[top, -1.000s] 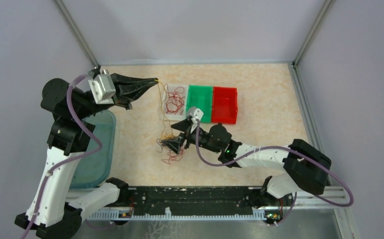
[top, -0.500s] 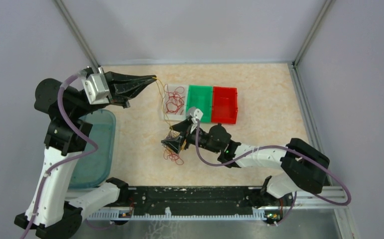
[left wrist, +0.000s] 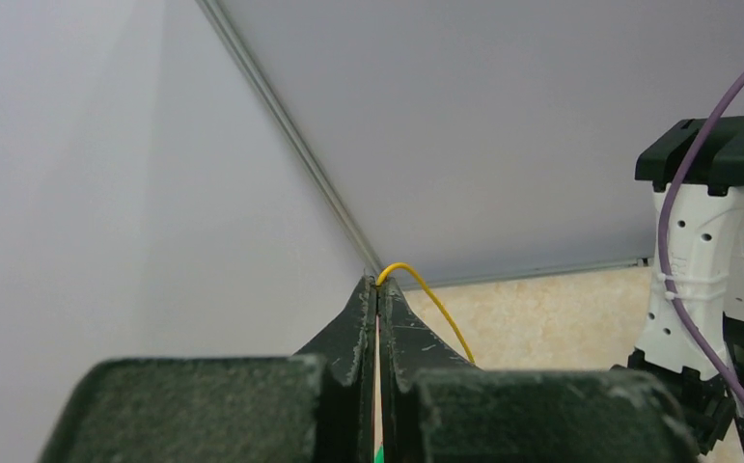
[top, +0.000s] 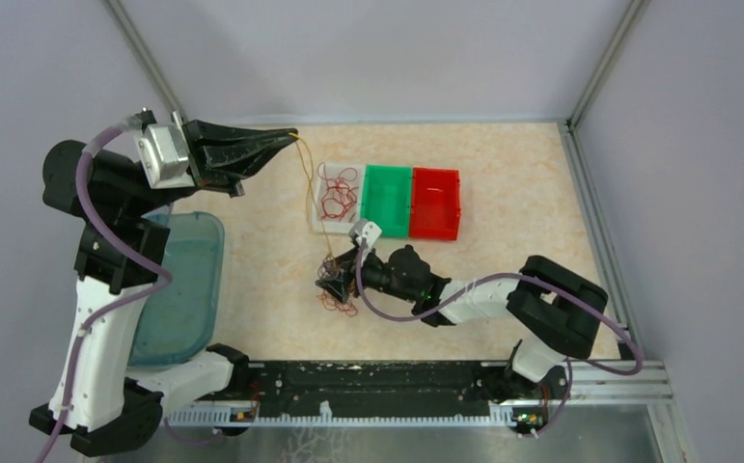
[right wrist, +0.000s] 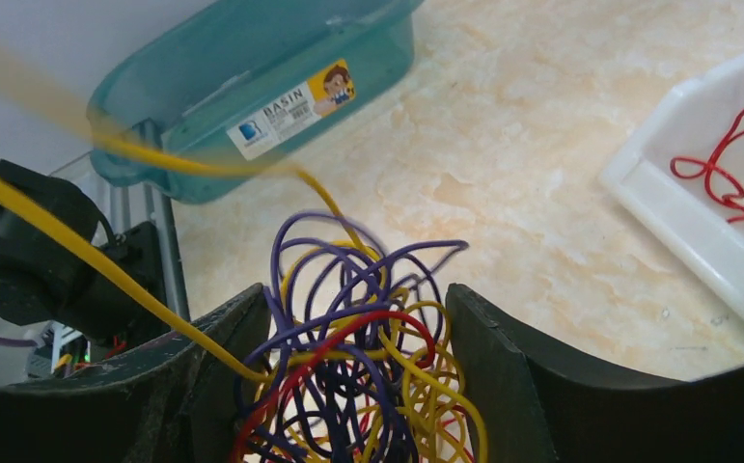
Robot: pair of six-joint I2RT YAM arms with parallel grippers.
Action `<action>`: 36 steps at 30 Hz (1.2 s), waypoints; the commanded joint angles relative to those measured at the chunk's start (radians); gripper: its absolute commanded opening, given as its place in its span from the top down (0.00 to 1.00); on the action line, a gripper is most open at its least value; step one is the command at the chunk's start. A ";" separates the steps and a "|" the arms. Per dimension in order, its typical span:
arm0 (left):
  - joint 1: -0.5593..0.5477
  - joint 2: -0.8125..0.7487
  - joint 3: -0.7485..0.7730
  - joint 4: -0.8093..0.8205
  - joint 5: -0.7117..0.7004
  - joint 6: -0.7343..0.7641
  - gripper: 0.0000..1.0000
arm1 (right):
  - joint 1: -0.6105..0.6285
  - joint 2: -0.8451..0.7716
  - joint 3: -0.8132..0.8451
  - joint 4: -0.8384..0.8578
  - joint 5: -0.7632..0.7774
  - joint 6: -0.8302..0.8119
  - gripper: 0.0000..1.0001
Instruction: Untangle the cables
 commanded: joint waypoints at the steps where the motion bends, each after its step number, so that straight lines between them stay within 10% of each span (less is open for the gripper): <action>1: -0.006 0.022 0.087 0.063 0.005 -0.034 1.00 | 0.005 0.048 -0.028 0.047 0.018 0.024 0.34; 16: -0.005 0.140 0.380 0.139 -0.078 0.078 1.00 | 0.033 0.186 -0.217 0.283 0.067 0.170 0.43; 36: -0.004 0.301 0.631 0.671 -0.343 0.480 1.00 | 0.044 0.200 -0.255 0.315 0.123 0.156 0.33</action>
